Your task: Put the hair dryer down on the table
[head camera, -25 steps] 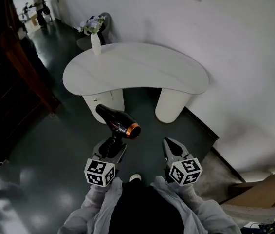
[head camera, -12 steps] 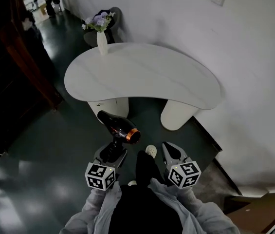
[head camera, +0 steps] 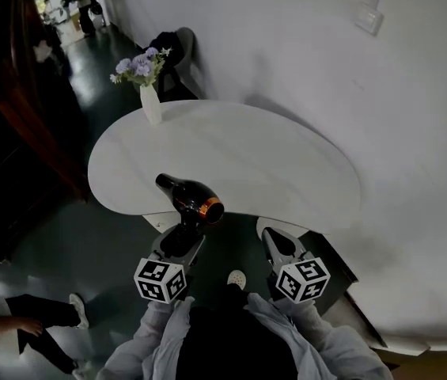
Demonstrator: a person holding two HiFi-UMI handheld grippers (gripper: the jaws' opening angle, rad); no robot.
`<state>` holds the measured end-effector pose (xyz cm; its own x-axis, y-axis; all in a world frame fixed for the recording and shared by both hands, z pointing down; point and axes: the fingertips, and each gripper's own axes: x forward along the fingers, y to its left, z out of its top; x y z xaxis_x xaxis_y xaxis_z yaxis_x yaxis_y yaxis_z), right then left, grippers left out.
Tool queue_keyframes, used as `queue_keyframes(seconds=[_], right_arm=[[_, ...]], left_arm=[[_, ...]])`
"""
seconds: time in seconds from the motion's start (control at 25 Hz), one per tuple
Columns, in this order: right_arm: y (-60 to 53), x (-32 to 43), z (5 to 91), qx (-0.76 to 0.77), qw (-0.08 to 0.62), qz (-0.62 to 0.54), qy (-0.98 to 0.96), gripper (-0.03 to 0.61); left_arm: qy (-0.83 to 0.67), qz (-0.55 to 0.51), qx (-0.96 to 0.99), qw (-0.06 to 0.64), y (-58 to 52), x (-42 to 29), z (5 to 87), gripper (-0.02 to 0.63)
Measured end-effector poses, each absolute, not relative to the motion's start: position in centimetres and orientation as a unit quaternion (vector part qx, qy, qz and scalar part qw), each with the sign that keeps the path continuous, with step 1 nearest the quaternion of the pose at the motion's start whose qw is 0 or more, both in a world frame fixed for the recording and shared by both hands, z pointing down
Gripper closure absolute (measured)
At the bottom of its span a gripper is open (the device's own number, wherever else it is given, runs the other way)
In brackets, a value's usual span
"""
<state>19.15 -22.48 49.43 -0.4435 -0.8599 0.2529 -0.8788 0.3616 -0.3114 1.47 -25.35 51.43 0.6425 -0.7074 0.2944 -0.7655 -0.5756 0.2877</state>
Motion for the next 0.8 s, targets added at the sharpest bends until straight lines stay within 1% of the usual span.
queue_keyframes(seconds=[0.16, 0.32, 0.56, 0.8], right_arm=[[-27.7, 21.7, 48.2, 0.516, 0.012, 0.190, -0.835, 0.568], [-31.4, 23.0, 49.0, 0.514, 0.017, 0.195, -0.835, 0.568], [-36.3, 22.5, 50.7, 0.501, 0.026, 0.215, -0.838, 0.568], [-42.4, 21.4, 51.8, 0.496, 0.039, 0.234, -0.836, 0.568]], left_arm=[[-0.422, 0.065, 0.884, 0.191, -30.3, 3.9, 50.8, 0.330], [-0.431, 0.071, 0.878, 0.196, -33.3, 4.8, 52.0, 0.330], [-0.436, 0.090, 0.871, 0.208, -37.0, 4.5, 53.6, 0.330], [-0.440, 0.117, 0.866, 0.206, -45.5, 3.9, 54.4, 0.330]])
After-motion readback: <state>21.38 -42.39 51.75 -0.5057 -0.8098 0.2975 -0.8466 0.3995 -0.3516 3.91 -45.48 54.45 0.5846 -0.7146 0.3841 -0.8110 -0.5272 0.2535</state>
